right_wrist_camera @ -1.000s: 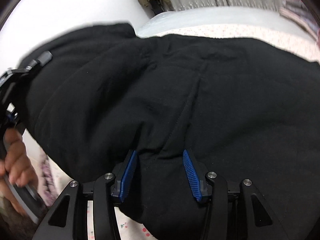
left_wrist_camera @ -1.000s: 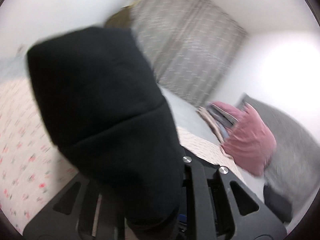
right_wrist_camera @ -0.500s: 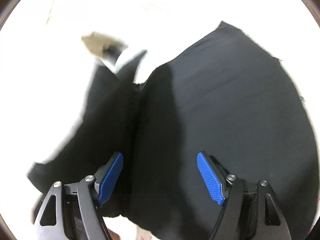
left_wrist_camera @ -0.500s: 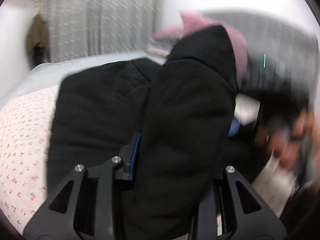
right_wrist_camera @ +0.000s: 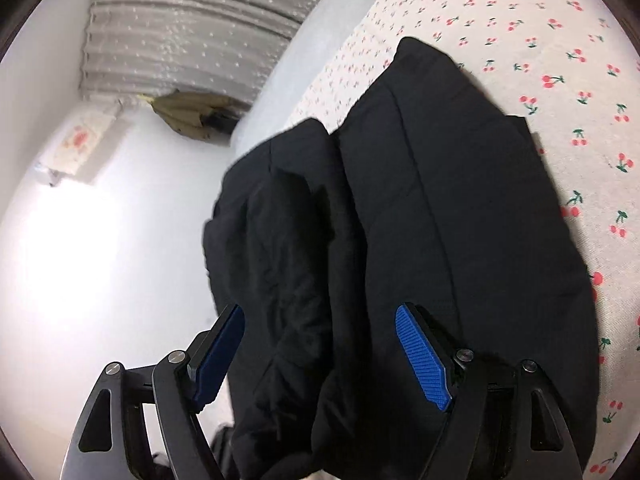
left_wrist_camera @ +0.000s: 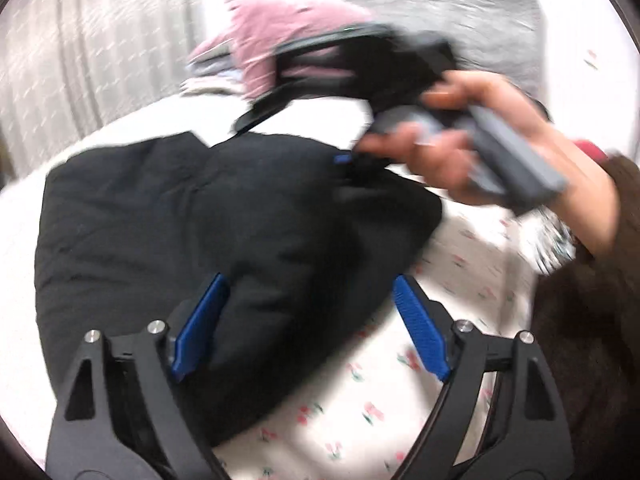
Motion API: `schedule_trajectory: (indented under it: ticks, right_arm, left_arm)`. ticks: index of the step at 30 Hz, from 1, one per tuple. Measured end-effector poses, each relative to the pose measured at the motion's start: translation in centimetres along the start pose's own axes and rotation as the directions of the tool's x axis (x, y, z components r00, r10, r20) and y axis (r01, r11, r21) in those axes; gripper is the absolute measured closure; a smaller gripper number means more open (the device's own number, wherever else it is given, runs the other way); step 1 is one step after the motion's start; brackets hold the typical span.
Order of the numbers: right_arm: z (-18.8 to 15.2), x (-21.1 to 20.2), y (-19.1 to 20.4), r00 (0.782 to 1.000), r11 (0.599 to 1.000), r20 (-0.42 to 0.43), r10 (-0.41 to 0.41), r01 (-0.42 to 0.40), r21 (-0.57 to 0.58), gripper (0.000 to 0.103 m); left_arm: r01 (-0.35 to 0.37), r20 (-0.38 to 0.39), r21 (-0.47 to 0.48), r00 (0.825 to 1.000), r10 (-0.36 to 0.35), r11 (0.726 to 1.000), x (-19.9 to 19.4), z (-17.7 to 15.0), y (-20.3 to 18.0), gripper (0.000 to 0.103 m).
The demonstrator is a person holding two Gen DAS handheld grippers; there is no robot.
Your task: Fold large clothes
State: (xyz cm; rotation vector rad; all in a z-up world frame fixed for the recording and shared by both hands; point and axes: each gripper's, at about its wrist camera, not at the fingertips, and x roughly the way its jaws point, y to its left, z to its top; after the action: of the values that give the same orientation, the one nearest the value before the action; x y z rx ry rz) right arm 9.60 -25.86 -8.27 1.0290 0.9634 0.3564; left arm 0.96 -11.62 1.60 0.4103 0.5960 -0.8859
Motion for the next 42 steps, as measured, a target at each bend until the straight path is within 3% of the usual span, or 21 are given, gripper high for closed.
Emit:
schedule_trajectory:
  ticks: [4,9,13,15,16,17,19,21,25,27,29,32,36,40,42]
  right_arm:
    - [0.0,0.9,0.8,0.999,1.000,-0.033,-0.026,0.025,-0.017,0.023]
    - [-0.4,2.0,1.8,0.991,0.988,-0.052,-0.125,0.120,-0.093,0.023]
    - [-0.9,3.2,3.6,0.989,0.982,-0.075,-0.124,0.112,-0.152,0.021]
    - [-1.2,3.9,4.2,0.993,0.986,-0.088,-0.085,0.071,-0.153,0.032]
    - [-1.3,4.3,4.5,0.994,0.984,-0.082,-0.078,0.064,-0.166,0.058]
    - [-1.5,4.6,5.0,0.993,0.978,-0.060,-0.103,0.090,-0.190,0.071]
    - [-2.0,4.5,6.1,0.988,0.957,-0.014,-0.154,0.146,-0.251,0.076]
    - [-2.5,3.1,8.0,0.985,0.928,0.054,-0.165,0.173,-0.330,0.080]
    - [-2.3,-2.3,10.2,0.980,0.905,0.190,-0.066,0.139,-0.401,0.081]
    - [-2.1,-5.1,10.1,0.963,0.889,0.265,-0.055,0.169,-0.426,0.081]
    - [-1.6,-6.8,8.7,0.955,0.902,0.289,-0.062,0.177,-0.393,0.081]
    - [-0.6,-7.4,5.4,0.957,0.930,0.270,-0.107,0.192,-0.314,0.081]
    - [0.3,-5.8,-0.1,0.960,0.936,0.152,-0.236,0.267,-0.231,0.077]
    - [0.4,-6.9,-1.1,0.963,0.941,0.120,-0.240,0.261,-0.216,0.055]
    - [0.3,-9.2,-0.7,0.973,0.953,0.135,-0.189,0.215,-0.214,0.045]
  left_arm:
    - [0.001,0.014,0.008,1.000,-0.001,1.000,-1.9,0.2,0.5,0.017]
    - [-0.026,0.077,-0.142,0.996,0.038,0.990,-5.1,-0.3,4.4,0.017]
    - [-0.096,0.101,-0.309,0.986,0.133,0.946,-6.4,-1.3,9.2,0.017]
    - [-0.161,0.085,-0.382,0.974,0.208,0.910,-6.0,-2.2,11.1,0.017]
    - [-0.186,0.066,-0.416,0.970,0.234,0.890,-5.6,-2.7,12.1,0.017]
    - [-0.203,0.040,-0.449,0.968,0.247,0.870,-4.7,-3.3,13.0,0.017]
    - [-0.212,0.007,-0.508,0.968,0.250,0.835,-3.4,-3.9,14.3,0.017]
    - [-0.192,0.007,-0.543,0.972,0.233,0.817,-2.9,-4.1,14.7,0.018]
    - [-0.153,0.071,-0.527,0.972,0.223,0.836,-2.9,-2.8,13.6,0.019]
    - [-0.134,0.094,-0.514,0.973,0.210,0.847,-3.1,-2.5,13.0,0.019]
    - [-0.110,0.101,-0.498,0.978,0.183,0.860,-2.3,-1.8,12.2,0.020]
    - [-0.089,0.074,-0.471,0.987,0.140,0.878,-0.6,-1.3,11.0,0.024]
    - [-0.137,0.011,-0.398,0.988,0.154,0.907,1.4,-1.1,9.4,0.024]
    - [-0.151,0.001,-0.380,0.987,0.164,0.913,1.0,-1.3,9.2,0.024]
    - [-0.145,0.006,-0.386,0.987,0.159,0.911,0.8,-1.4,9.2,0.024]
